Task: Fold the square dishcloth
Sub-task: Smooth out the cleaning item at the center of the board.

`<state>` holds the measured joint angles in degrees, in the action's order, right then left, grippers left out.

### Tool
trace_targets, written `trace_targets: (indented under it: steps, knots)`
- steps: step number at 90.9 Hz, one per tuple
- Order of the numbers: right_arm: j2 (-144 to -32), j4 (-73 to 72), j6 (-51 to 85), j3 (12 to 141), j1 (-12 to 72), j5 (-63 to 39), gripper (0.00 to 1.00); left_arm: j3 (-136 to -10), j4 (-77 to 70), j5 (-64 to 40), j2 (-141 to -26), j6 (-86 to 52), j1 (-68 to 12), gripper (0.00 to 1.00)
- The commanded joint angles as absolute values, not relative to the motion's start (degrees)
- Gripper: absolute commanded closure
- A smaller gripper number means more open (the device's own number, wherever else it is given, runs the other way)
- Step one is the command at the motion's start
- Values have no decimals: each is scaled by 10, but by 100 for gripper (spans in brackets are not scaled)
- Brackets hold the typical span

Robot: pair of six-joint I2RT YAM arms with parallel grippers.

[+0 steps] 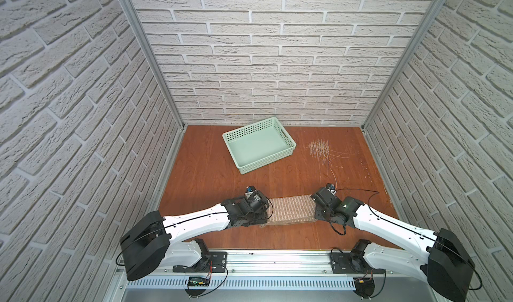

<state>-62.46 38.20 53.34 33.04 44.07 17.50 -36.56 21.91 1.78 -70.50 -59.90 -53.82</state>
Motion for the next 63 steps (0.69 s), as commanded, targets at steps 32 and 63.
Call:
trace_targets:
  steps: [32, 63]
  knots:
    - [-628, 370, 536, 316, 440, 171, 70, -368, 224, 40, -713, -598, -540, 39]
    - [-649, 340, 540, 306, 440, 155, 70, -412, 184, 48, -772, -558, -540, 54]
